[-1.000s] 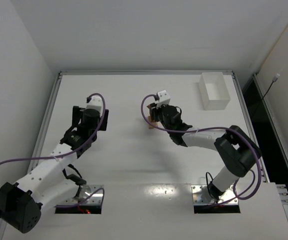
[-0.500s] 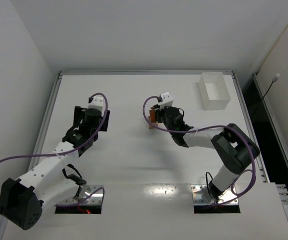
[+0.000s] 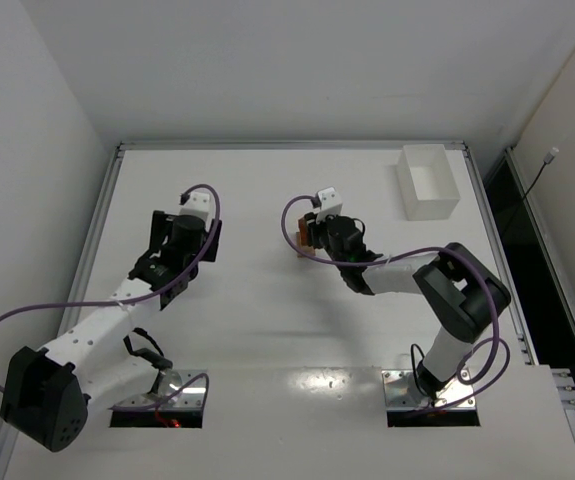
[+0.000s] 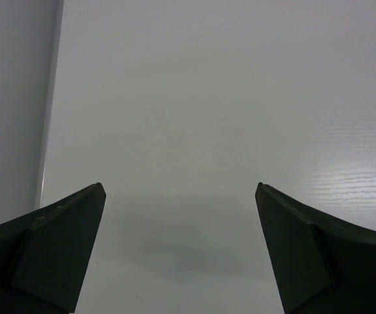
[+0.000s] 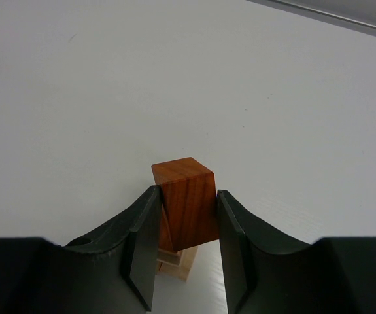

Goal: Build the wood block tower

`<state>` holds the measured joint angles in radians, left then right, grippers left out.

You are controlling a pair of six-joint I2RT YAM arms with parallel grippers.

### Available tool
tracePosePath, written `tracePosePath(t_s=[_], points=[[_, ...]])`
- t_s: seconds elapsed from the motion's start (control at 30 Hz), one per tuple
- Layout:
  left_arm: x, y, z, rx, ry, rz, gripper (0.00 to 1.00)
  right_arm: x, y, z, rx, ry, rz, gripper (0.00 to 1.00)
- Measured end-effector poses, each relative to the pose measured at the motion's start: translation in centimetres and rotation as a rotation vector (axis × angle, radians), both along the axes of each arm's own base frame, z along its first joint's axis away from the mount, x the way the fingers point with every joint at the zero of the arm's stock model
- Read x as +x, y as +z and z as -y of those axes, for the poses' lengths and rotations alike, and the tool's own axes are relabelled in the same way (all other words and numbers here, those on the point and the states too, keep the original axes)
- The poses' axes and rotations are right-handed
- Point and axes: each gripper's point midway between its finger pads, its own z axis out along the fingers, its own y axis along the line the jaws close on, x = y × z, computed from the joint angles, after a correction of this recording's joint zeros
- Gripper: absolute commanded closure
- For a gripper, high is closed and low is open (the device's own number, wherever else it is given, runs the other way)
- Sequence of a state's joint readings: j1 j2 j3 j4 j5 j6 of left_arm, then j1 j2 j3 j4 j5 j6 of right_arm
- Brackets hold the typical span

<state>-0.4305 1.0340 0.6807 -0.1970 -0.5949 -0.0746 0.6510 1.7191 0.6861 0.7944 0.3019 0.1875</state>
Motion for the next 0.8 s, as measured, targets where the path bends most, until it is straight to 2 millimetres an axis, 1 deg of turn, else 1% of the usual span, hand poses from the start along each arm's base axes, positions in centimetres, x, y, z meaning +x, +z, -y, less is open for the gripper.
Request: tracePosePath(t_s=[0.3,0.8], points=[[0.3,-0.2,-0.2,0.003,-0.003,-0.005,0.01,0.0,0.3,-0.4,0.018,0.017,0.011,1.00],[0.6,-0.4,-0.4,-0.005,-0.004,-0.002,0.01,-0.2,-1.1,-0.7,0.007,0.035,-0.017,1.00]])
